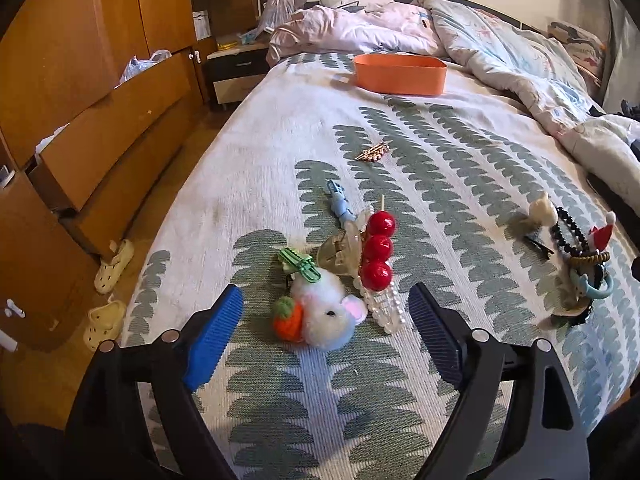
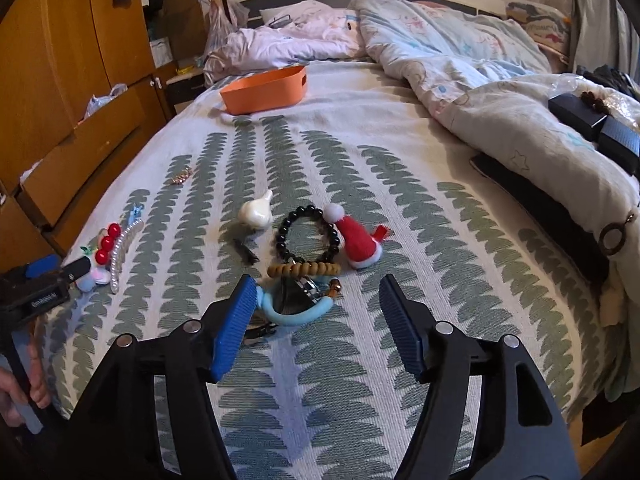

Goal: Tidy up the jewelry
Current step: 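Move the left tool to the red bead pin while the right tool approaches the Santa-hat clip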

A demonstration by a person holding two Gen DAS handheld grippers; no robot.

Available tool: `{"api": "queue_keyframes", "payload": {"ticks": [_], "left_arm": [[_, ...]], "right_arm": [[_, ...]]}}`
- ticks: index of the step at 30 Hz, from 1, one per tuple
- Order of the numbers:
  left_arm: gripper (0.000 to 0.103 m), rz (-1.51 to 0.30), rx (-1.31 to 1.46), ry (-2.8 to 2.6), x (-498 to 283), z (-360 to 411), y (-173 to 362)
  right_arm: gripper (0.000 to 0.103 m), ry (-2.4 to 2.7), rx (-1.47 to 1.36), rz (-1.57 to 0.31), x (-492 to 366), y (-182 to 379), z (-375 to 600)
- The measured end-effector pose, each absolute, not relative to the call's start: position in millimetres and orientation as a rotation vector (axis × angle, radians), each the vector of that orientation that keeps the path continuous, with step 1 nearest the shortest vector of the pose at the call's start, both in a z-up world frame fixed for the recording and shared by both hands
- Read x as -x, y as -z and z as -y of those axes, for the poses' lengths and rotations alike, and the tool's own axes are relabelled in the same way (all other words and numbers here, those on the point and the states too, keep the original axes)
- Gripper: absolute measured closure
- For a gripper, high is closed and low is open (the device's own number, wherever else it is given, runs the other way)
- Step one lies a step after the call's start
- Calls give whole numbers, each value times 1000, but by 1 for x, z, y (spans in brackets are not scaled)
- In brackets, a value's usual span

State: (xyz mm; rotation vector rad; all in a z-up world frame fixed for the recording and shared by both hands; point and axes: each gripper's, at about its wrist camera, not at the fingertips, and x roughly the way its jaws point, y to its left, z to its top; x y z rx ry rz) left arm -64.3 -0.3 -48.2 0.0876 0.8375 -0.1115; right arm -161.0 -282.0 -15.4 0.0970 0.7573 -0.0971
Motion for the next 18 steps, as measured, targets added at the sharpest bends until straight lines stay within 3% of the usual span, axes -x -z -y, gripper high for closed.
{"api": "queue_keyframes", "payload": {"ticks": [7,9,18], "left_arm": [[12,-830,-132,114,64,8,46],[5,-807,-134,100,65,10,43],[5,-809,-128,97,58,11,39]], "right_arm": [[32,151,-56,-753,159,16,280],[30,143,-50,-715,162,12,279],[27,111,-100,-717,152,19,285]]}}
